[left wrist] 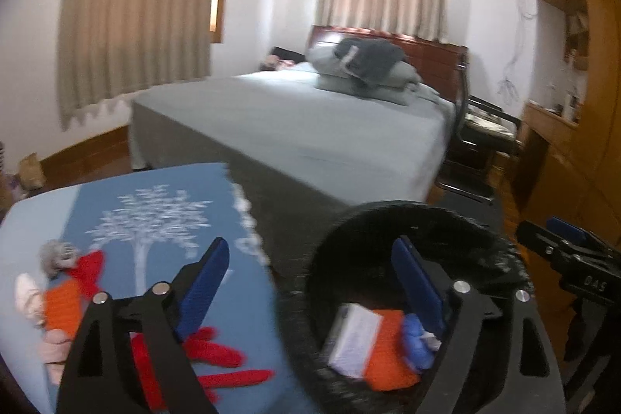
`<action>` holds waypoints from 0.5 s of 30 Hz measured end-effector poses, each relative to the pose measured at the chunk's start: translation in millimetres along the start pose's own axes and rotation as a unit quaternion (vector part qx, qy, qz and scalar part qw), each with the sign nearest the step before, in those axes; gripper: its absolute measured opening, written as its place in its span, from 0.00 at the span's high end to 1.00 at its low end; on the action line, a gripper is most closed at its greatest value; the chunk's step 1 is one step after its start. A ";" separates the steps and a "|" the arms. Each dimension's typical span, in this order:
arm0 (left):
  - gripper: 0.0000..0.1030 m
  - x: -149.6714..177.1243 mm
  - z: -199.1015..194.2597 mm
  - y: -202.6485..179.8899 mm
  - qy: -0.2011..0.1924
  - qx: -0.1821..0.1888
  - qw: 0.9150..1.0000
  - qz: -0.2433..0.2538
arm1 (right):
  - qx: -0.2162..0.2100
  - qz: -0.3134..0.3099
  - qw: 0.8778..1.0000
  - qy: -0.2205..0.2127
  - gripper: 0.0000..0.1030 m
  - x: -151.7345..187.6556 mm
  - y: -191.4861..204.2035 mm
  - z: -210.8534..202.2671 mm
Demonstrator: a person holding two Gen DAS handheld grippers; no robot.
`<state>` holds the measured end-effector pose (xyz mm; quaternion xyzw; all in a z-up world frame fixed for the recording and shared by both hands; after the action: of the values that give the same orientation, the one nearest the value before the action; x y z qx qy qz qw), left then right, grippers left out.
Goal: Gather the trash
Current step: 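Carry the medicine box and white cloth over the bin and open both grippers, then grasp the white plastic bag with the left gripper while the right gripper grasps the pink sock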
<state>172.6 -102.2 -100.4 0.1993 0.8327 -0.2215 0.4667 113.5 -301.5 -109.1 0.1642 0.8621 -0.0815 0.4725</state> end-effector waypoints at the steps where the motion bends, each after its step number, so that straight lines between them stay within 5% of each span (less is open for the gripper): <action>1: 0.15 0.7 -7.6 10.3 -0.004 -0.014 1.000 -0.004 | -0.005 -0.003 1.000 0.001 0.06 -0.3 7.4 -0.4; 15: 0.13 28.0 -81.8 121.8 -0.011 -0.154 0.987 -0.041 | -0.112 -0.064 0.991 0.020 0.06 9.1 143.7 6.2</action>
<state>168.2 46.9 -108.8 0.0884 0.8590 -0.1120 0.4917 165.6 -167.4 -117.9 0.0559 0.8839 -0.0110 0.4643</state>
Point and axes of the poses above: each gripper's, at about its wrist camera, not at the fingertips, and z roughly the way its jaws point, y to its left, x to its underside, the point moved 6 cm from there along z, roughly the way its jaws point, and after that the axes turned 11 degrees about x, right-handed, at the moved point
